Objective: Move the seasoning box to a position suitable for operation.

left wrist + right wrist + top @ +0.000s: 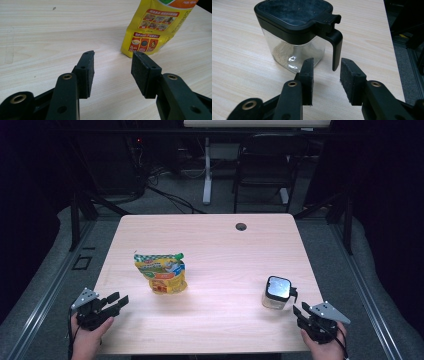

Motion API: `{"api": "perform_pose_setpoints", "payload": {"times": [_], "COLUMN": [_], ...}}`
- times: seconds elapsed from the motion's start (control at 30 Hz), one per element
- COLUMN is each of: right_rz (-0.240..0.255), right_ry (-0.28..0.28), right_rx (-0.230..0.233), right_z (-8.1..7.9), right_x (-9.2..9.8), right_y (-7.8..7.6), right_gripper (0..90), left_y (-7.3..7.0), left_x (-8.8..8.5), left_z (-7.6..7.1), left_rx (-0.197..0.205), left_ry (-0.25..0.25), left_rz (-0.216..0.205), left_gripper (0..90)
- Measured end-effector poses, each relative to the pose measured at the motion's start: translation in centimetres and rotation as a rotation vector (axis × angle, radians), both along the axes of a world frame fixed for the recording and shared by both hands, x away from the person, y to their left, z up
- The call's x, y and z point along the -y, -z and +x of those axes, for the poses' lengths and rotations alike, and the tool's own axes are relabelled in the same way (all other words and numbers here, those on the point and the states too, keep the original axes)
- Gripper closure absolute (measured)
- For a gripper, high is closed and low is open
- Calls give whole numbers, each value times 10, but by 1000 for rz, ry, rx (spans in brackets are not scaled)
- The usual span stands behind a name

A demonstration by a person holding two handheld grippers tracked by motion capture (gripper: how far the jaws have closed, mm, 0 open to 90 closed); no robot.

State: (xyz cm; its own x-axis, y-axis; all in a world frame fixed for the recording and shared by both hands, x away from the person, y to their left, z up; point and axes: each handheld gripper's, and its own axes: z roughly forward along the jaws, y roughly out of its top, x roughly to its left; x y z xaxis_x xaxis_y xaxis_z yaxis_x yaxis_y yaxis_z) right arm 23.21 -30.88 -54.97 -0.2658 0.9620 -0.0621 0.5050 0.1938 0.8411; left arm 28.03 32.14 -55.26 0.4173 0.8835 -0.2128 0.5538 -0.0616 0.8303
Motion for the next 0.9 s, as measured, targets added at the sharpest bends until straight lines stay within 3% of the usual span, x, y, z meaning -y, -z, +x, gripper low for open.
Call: {"api": "perform_pose_setpoints", "payload": {"times": [0.23,0.37,0.63,0.83,0.9], "right_rz": [-20,-1,-2,-7,-31], "right_ry": [-25,-20,-39,10,16], "right_rx": [-16,-3,-24,-14,-27], "right_z": [0,2,12,17,20], "right_x": [-2,-1,-1,2,2], "right_y": [-1,-1,2,-3,-4], "right_gripper": [662,662,659,642,636], "left_y": [0,-2,-3,-4,-4], "left_x": [4,4,5,4,3], "left_z": [-1,-2,-7,-12,-13], "left_rx": [-5,1,15,25,27], "left_ry": [7,11,21,25,23], "left_rz": [35,36,38,42,41], "left_gripper": [550,551,548,547,547]}}
